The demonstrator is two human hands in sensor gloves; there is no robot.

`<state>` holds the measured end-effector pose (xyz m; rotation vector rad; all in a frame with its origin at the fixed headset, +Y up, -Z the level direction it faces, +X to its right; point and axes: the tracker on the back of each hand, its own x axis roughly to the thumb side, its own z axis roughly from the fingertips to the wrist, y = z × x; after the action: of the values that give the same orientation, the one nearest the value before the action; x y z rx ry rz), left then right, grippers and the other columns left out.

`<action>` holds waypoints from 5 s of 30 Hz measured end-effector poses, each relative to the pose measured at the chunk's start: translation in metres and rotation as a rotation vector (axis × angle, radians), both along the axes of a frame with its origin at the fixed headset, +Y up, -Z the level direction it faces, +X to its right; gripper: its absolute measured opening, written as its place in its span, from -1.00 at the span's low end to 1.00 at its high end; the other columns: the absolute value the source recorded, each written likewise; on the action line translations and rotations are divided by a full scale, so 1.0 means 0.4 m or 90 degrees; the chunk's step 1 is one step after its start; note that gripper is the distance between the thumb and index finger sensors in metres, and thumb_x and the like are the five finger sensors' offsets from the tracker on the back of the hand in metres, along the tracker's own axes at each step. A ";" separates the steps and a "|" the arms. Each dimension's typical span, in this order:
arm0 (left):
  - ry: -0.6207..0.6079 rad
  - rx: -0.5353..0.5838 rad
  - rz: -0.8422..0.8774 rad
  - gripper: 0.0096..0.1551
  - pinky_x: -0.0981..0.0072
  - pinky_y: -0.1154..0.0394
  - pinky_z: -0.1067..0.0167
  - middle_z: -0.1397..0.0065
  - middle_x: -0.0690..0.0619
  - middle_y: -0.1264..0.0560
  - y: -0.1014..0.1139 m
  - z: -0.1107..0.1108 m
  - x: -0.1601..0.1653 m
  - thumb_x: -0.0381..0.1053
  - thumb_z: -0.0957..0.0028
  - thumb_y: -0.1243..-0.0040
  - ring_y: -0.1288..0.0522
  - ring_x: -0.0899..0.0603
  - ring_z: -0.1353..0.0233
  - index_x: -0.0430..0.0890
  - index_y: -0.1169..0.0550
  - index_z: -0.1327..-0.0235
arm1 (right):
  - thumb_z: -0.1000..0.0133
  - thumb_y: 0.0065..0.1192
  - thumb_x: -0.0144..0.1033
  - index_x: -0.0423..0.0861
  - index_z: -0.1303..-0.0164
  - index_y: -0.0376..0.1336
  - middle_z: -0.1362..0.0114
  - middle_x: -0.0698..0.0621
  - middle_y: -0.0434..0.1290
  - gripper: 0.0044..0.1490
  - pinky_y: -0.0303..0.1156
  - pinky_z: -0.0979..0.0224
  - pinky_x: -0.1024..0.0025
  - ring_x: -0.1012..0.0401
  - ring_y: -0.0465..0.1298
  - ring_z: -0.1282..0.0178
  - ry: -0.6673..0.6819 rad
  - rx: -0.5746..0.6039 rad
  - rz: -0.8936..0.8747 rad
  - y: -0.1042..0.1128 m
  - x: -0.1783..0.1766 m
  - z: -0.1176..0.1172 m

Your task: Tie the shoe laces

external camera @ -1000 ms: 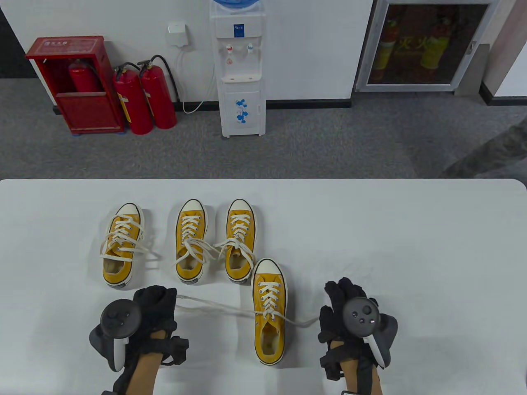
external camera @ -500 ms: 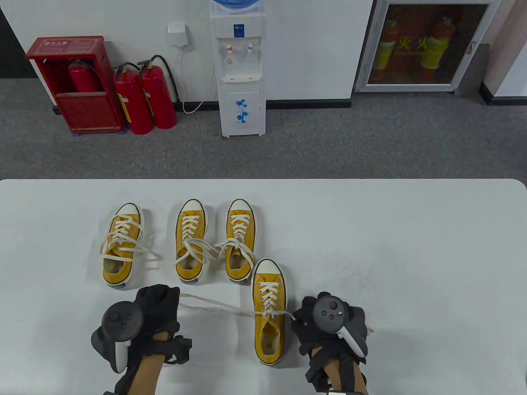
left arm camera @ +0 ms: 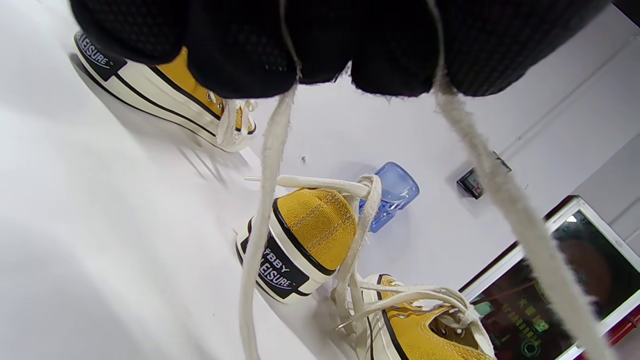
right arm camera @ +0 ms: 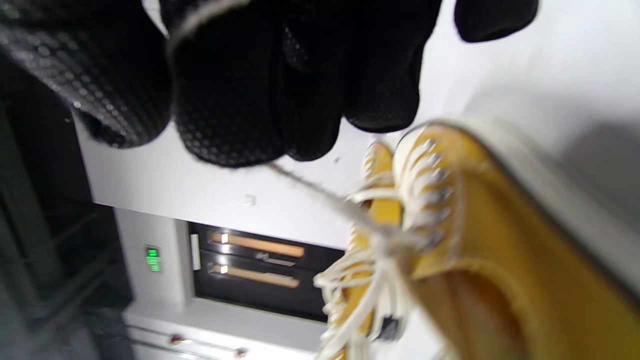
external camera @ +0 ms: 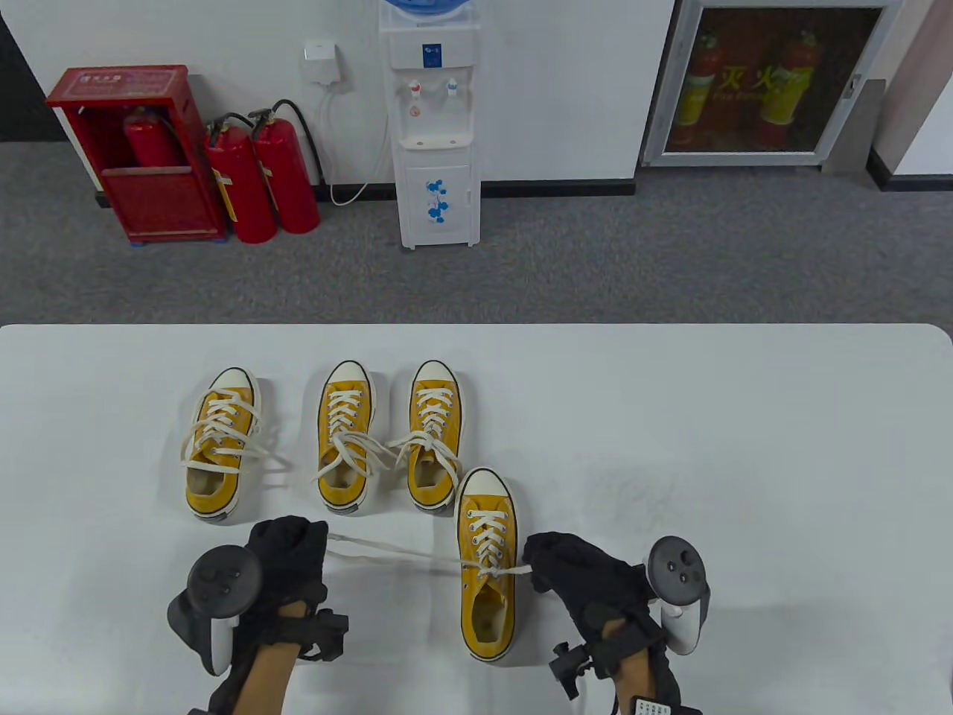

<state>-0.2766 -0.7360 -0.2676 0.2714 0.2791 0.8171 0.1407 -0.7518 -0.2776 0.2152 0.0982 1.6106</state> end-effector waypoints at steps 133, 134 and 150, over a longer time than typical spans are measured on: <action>-0.359 0.006 0.118 -0.34 -0.39 -0.31 -0.37 -0.52 -0.06 -0.45 -0.040 -0.026 0.329 0.31 -0.01 -0.20 -0.58 -0.23 -0.27 0.10 -0.51 -0.37 | 0.03 0.32 -0.57 -0.01 -0.34 0.39 -0.36 -0.03 0.40 -0.34 0.25 -0.44 -0.21 0.05 0.55 -0.05 -0.013 0.114 0.326 0.036 -0.125 0.042; -0.375 0.003 0.122 -0.34 -0.38 -0.31 -0.37 -0.53 -0.04 -0.44 -0.040 -0.028 0.330 0.32 -0.01 -0.20 -0.57 -0.23 -0.28 0.11 -0.51 -0.38 | 0.03 0.32 -0.57 0.00 -0.33 0.40 -0.36 -0.03 0.39 -0.34 0.24 -0.44 -0.21 0.05 0.55 -0.05 -0.013 0.138 0.357 0.040 -0.132 0.046; -0.387 0.001 0.082 -0.61 -0.35 -0.39 -0.33 -0.29 0.01 -0.62 -0.035 -0.031 0.336 0.16 -0.01 -0.29 -0.64 -0.20 -0.17 0.07 -0.69 -0.02 | 0.04 0.34 -0.55 -0.04 -0.17 0.52 -0.44 -0.02 0.37 -0.46 0.21 -0.47 -0.23 0.06 0.55 -0.05 -0.003 0.233 0.476 0.064 -0.164 0.066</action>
<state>-0.1421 -0.7500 -0.2802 -0.0022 -0.2774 0.9873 0.0751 -0.7261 -0.2513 0.4987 -0.1403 2.3705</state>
